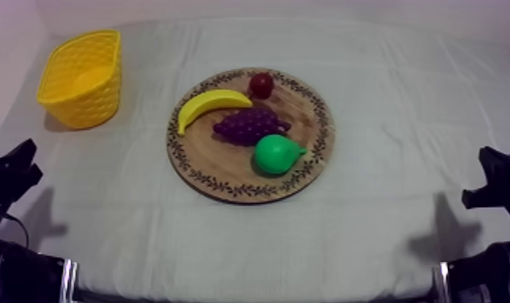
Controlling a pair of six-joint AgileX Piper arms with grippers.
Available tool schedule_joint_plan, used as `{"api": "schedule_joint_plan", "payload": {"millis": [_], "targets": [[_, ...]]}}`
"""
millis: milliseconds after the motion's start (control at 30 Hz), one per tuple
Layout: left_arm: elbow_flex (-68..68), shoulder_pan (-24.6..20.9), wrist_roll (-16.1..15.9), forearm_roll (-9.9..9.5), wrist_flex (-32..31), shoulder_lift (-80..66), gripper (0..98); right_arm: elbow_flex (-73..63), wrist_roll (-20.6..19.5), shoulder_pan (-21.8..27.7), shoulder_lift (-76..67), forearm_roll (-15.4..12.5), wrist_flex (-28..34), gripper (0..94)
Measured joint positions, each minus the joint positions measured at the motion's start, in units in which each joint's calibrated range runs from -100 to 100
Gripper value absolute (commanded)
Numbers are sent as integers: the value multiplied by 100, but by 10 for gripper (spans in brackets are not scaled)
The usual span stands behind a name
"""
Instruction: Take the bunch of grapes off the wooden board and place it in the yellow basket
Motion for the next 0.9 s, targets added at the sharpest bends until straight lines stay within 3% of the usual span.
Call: {"api": "schedule_joint_plan", "payload": {"millis": [333, 667, 900], "targets": [[0, 77, -24, 0, 0, 0, 0, 0, 0, 0, 0, 0, 0, 3], [0, 885, 4, 0, -7, 0, 0, 0, 0, 0, 0, 0, 0, 3], [-97, 1119, 11, 7, 80, 12, 0, 0, 0, 0, 0, 0, 0, 3]]}}
